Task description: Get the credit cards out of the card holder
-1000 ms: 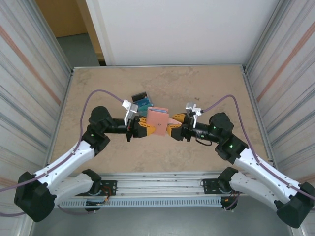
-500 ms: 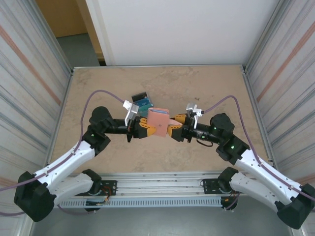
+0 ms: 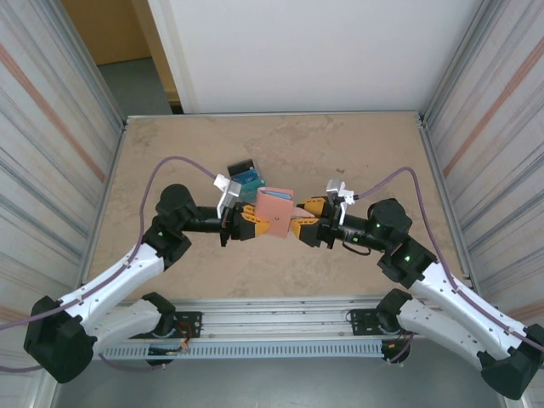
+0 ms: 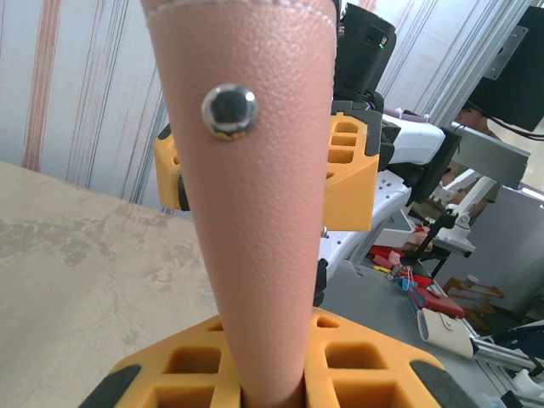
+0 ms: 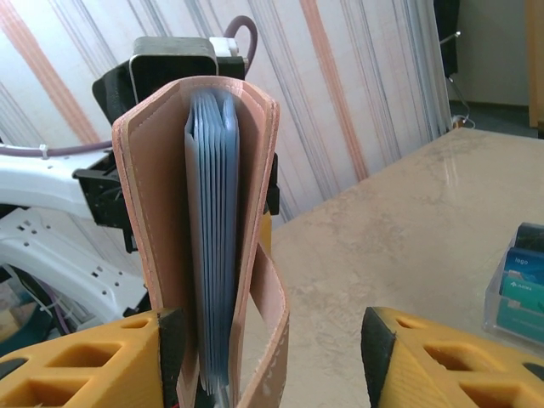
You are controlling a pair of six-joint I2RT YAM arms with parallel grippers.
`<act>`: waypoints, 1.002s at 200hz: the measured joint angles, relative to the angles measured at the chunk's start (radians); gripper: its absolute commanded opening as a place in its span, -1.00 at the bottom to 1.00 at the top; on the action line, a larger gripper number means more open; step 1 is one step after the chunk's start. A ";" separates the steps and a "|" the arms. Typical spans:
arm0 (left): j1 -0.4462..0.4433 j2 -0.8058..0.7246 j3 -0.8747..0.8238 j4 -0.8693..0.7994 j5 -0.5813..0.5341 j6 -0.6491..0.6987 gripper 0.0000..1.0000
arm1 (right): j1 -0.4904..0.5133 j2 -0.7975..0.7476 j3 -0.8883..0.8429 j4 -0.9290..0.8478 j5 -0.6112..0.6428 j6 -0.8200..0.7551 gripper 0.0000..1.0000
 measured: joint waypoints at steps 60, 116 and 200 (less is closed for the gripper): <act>0.000 0.000 0.000 -0.005 -0.006 0.000 -1.00 | 0.000 0.041 0.010 0.019 -0.005 0.004 -0.15; 0.000 0.000 0.000 -0.016 -0.032 0.000 -1.00 | 0.007 0.053 0.014 0.040 -0.019 0.012 -0.79; -0.002 0.000 0.000 -0.015 -0.039 0.000 -1.00 | 0.005 0.067 0.015 0.048 -0.016 0.029 -0.56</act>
